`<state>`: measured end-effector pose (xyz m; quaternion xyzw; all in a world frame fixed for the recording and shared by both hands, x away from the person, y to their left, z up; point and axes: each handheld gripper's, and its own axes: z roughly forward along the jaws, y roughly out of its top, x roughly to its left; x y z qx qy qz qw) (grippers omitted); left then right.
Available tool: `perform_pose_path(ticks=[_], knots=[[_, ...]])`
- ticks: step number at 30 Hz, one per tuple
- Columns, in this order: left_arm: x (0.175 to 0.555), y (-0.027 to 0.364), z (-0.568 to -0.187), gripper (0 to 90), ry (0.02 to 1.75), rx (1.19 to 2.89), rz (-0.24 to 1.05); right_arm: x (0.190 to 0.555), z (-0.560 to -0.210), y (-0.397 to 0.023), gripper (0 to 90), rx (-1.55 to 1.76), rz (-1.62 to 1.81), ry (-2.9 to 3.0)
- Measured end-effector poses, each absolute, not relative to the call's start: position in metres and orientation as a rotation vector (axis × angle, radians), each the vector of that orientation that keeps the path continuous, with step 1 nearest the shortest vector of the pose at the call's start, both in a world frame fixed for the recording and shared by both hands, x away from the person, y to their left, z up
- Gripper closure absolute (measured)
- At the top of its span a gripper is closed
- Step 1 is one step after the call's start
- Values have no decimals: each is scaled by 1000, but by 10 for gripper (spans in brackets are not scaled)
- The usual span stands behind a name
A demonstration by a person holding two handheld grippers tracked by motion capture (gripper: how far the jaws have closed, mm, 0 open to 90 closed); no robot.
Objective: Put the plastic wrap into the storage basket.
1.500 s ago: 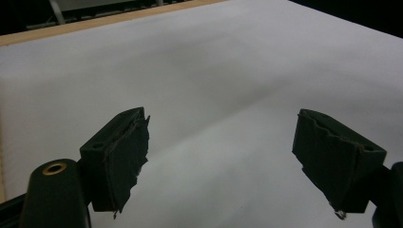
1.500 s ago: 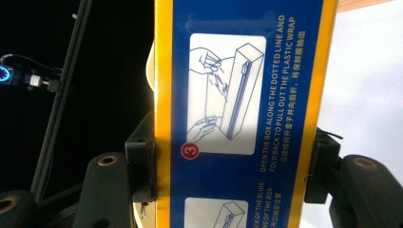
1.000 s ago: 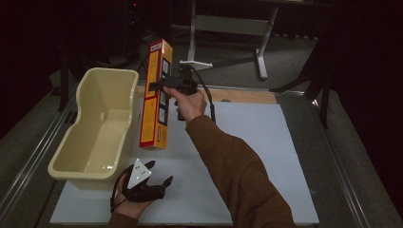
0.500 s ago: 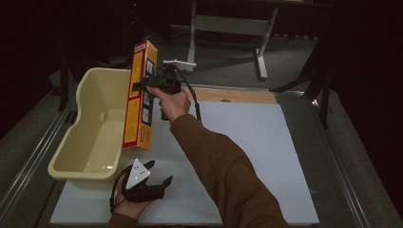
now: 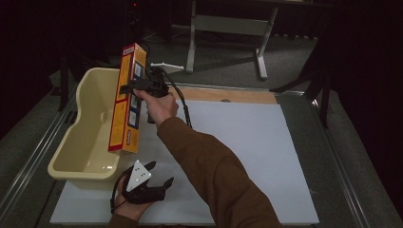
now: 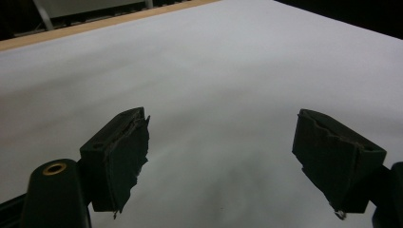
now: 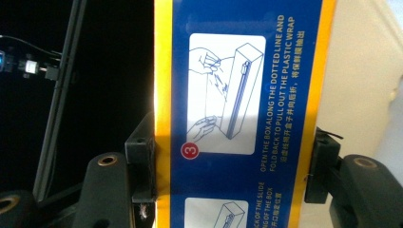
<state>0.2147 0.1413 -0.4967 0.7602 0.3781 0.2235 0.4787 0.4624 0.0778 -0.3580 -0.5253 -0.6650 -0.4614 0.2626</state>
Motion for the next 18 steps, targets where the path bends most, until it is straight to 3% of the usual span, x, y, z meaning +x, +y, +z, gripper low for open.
perform_pose_path(ticks=[18], knots=[[215,141,-495,192,908,1842,551,456,-358,92,390,-1372,-1239,-1734]])
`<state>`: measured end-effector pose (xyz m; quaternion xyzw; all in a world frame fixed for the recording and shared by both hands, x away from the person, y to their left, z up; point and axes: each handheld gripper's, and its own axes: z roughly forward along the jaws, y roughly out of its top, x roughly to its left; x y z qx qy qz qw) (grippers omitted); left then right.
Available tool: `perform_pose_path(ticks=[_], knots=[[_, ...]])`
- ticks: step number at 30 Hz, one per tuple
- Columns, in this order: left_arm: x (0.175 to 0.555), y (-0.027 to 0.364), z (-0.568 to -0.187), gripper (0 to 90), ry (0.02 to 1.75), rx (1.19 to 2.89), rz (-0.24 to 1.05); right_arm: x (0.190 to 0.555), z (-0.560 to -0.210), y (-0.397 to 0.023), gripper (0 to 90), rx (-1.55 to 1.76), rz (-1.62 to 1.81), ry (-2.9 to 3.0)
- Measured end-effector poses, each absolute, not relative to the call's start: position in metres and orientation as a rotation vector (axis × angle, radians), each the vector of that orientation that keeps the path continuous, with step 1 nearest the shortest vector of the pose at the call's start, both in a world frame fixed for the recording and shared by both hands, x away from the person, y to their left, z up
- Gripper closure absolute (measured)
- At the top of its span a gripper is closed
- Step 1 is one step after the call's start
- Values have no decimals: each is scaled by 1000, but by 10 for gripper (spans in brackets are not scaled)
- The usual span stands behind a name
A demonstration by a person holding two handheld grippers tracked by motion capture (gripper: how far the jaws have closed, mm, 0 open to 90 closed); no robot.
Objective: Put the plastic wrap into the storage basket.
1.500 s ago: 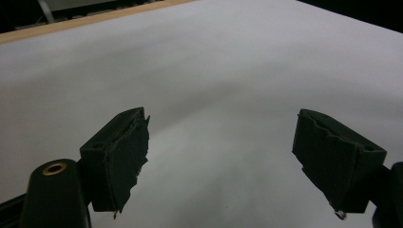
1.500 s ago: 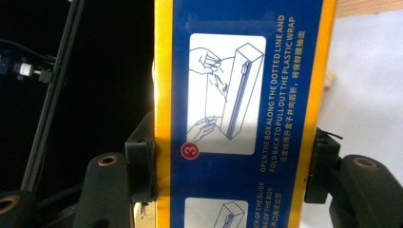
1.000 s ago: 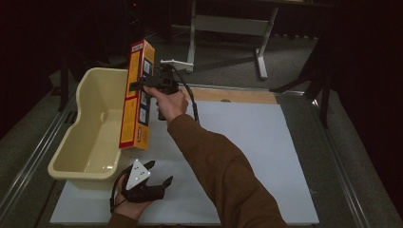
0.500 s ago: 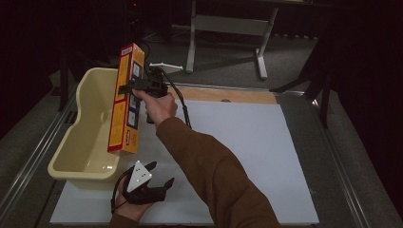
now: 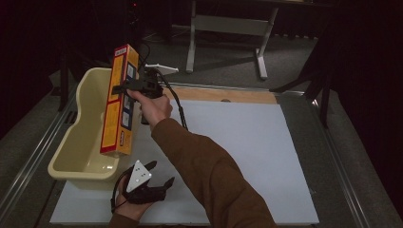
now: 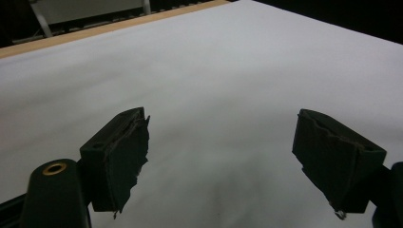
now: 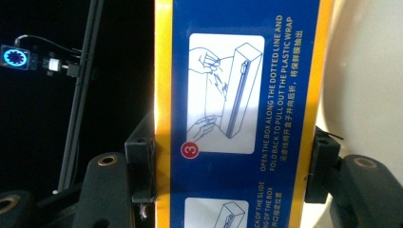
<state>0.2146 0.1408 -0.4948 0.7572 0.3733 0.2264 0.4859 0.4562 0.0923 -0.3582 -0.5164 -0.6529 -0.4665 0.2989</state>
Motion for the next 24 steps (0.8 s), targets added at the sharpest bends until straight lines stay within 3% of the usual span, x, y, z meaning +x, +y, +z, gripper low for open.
perform_pose_path(ticks=[24], knots=[[214,147,-491,191,912,1816,557,451,-385,130,388,-1361,-1177,-1728]])
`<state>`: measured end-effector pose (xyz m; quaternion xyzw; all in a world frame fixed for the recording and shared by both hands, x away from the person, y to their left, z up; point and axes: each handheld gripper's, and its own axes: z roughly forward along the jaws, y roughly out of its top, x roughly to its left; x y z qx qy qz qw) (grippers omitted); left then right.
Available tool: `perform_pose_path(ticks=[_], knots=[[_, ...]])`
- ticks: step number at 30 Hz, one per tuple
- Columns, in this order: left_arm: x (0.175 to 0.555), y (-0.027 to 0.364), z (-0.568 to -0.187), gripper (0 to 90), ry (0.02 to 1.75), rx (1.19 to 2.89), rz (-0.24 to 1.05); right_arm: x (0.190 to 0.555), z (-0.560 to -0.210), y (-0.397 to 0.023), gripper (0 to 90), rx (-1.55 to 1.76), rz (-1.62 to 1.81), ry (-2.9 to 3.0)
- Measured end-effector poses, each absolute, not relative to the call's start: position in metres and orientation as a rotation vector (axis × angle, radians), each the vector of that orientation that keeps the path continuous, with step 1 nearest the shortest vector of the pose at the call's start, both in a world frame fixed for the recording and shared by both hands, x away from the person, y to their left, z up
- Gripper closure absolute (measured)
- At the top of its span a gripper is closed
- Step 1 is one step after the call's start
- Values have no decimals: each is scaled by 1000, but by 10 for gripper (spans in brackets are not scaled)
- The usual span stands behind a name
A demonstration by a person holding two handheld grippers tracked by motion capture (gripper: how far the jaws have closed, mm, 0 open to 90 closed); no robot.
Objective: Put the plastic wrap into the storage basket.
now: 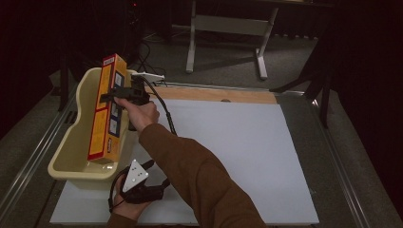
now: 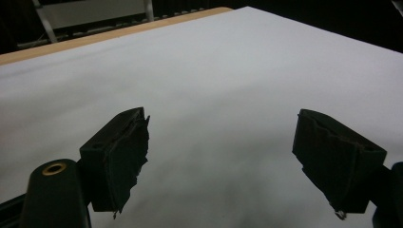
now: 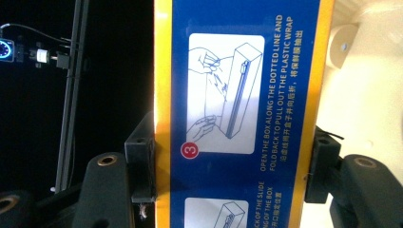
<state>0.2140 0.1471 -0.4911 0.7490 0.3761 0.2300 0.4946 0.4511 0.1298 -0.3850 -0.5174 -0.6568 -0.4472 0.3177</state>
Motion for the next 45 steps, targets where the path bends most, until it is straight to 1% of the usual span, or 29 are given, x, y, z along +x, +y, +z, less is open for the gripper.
perform_pose_path(ticks=[15,24,31,39,45], knots=[[213,147,-490,191,905,1807,565,442,-386,134,386,-1362,-1163,-1755],[211,148,-488,191,900,1799,572,438,-394,136,385,-1389,-1131,-1718],[211,148,-489,191,892,1806,572,439,-394,135,386,-1410,-1141,-1710],[211,148,-488,191,894,1795,568,430,-393,139,386,-1440,-1218,-1725],[211,148,-488,191,891,1798,566,429,-397,142,385,-1464,-1178,-1751]])
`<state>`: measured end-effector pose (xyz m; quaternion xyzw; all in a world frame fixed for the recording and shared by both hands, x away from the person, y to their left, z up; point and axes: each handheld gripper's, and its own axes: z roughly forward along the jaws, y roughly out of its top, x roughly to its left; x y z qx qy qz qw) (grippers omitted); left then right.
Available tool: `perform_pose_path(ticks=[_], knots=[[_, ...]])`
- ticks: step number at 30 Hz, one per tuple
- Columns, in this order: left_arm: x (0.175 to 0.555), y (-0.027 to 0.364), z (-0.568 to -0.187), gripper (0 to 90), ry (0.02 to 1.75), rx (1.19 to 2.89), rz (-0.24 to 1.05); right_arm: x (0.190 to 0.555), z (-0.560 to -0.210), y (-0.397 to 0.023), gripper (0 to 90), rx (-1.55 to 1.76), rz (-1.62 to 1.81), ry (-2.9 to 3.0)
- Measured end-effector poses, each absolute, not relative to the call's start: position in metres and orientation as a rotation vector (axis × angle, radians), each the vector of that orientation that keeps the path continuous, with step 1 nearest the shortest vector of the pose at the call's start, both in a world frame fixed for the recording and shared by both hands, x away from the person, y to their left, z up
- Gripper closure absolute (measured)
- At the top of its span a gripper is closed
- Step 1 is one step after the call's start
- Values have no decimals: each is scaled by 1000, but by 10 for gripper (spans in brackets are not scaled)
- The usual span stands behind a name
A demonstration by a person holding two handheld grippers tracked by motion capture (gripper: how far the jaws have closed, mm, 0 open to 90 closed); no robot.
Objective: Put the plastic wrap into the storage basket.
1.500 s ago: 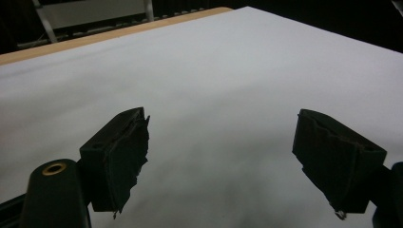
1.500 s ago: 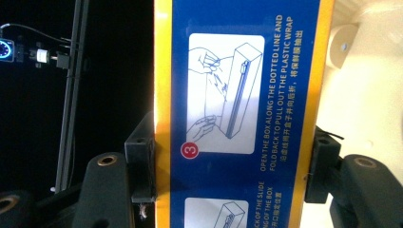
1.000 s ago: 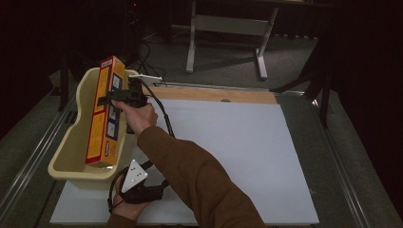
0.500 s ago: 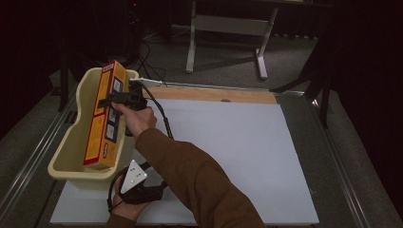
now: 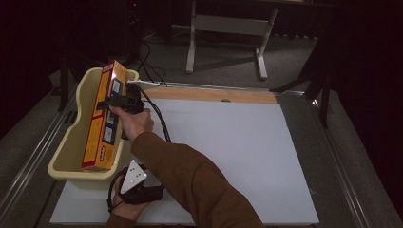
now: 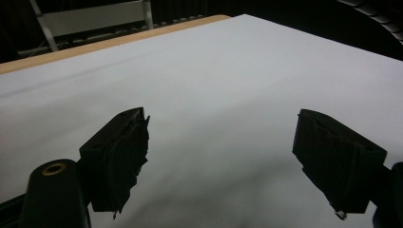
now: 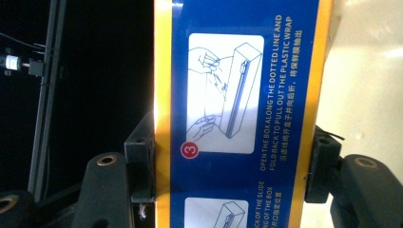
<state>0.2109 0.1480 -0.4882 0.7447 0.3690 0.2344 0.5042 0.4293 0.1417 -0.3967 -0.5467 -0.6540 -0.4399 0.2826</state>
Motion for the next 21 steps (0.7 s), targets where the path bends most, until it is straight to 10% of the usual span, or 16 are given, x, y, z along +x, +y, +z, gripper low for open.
perform_pose_path(ticks=[21], knots=[[212,146,-490,190,892,1802,564,439,-399,133,384,-1464,-1005,-1728]])
